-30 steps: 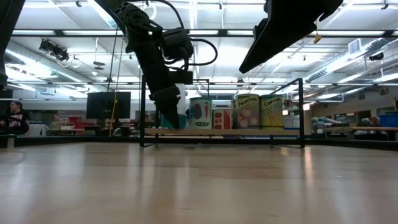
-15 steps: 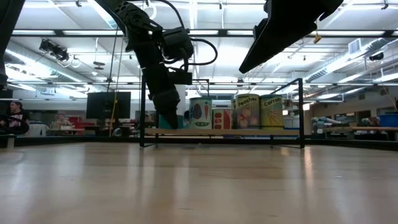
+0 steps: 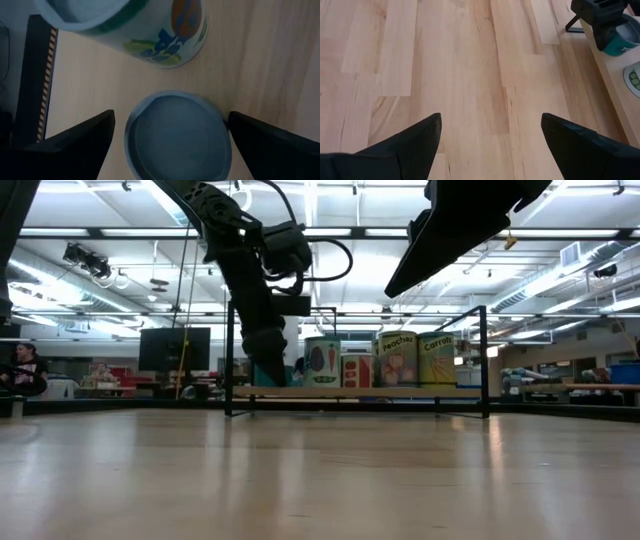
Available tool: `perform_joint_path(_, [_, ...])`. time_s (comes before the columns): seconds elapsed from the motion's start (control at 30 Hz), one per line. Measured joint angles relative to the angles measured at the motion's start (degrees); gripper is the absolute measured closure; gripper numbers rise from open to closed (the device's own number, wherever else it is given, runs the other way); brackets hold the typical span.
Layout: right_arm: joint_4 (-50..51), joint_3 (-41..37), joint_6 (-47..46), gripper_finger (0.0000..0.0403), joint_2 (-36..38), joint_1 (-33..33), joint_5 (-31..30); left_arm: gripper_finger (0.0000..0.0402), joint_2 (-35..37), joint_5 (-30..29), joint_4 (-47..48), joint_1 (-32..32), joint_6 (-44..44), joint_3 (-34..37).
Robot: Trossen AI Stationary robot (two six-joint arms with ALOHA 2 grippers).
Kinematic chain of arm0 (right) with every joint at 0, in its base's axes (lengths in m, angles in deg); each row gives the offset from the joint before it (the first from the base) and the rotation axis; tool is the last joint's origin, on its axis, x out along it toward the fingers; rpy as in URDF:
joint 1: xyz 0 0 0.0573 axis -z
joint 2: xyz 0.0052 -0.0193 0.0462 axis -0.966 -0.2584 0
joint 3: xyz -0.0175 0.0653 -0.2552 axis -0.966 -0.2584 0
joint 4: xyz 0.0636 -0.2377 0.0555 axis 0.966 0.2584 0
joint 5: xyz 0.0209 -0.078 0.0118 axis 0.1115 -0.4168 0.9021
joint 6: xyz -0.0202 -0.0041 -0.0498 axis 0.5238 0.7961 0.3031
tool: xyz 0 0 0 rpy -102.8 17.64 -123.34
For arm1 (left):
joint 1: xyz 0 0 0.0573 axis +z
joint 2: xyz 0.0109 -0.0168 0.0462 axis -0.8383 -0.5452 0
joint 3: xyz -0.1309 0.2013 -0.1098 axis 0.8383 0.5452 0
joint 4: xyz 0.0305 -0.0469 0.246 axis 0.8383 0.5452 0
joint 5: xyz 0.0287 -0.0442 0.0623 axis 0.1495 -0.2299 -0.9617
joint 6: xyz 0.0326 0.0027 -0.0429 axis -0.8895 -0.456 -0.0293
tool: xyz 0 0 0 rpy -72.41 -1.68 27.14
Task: Pick and place cans onto a shelf
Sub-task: Put the canned tuna on the shelf
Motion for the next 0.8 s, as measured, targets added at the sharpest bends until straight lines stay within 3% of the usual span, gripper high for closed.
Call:
perform_joint_path(0.33, [0.02,0.0,0.24,0.0053,0.0,0.0,0.0,0.0005,0.33,0.6,-0.78,-0.15,-0.26,0.0])
perform_joint_path(0.63, [0.0,0.0,0.04,0.0053,0.02,0.0,0.0,0.0005,5.17,0.73,-0.53,-0.24,0.15,-0.02])
perform_joint_path(0.8, [-0.04,0.0,0.23,0.0053,0.02,0.0,-0.02,0.0005,5.67,-4.58,-0.3,0.46,1.96,-0.04])
